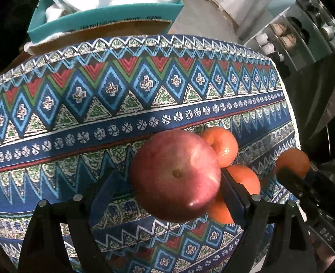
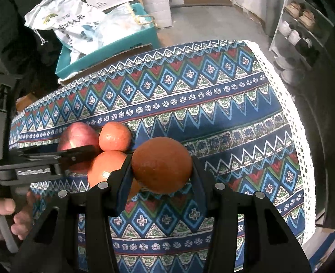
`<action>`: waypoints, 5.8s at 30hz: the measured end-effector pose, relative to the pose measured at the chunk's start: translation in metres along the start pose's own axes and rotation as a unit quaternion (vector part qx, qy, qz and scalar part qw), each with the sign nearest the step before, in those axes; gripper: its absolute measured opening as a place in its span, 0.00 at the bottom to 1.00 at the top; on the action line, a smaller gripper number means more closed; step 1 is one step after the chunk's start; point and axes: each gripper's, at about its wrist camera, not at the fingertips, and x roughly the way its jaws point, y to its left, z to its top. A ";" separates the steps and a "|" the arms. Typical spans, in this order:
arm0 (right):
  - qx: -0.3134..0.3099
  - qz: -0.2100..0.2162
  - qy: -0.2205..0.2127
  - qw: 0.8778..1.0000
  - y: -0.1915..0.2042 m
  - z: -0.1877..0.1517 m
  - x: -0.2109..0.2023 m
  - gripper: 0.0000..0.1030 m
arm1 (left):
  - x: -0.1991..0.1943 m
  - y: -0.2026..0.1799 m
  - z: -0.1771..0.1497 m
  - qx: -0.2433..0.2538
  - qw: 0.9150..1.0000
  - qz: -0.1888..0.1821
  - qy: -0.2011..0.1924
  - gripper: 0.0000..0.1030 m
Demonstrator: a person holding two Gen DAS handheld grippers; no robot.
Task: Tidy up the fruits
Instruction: 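Lift the red apple with the left gripper while the right gripper lifts the orange, then carry the red apple over the bowl with the left gripper while the right gripper carries the orange, then lower the red apple and orange into the bowl and open both grippers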
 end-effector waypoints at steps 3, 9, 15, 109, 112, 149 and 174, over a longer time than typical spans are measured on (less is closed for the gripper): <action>-0.001 0.000 0.002 1.000 0.000 0.000 0.001 0.46 | 0.006 0.001 0.001 0.000 1.000 -0.008 0.004 0.83; -0.002 -0.001 0.001 1.000 0.001 -0.001 0.002 0.46 | 0.006 -0.013 0.002 0.038 0.999 0.003 0.001 0.73; -0.005 -0.001 -0.010 1.000 0.003 0.002 -0.003 0.46 | -0.005 -0.018 -0.005 0.063 0.997 0.039 -0.024 0.73; -0.290 0.155 -0.095 0.940 0.356 -0.014 -0.129 0.46 | -0.327 0.186 -0.196 -0.061 0.945 0.146 -0.287 0.73; -0.296 0.162 -0.078 0.938 0.372 -0.016 -0.117 0.46 | -0.322 0.205 -0.203 -0.083 0.946 0.144 -0.277 0.73; -0.326 0.137 0.078 0.932 0.408 -0.058 0.007 0.46 | -0.196 0.252 -0.226 -0.126 0.974 0.147 -0.114 0.74; -0.307 0.142 0.120 0.934 0.406 -0.063 0.033 0.49 | -0.231 0.277 -0.226 -0.177 0.956 0.158 -0.173 0.77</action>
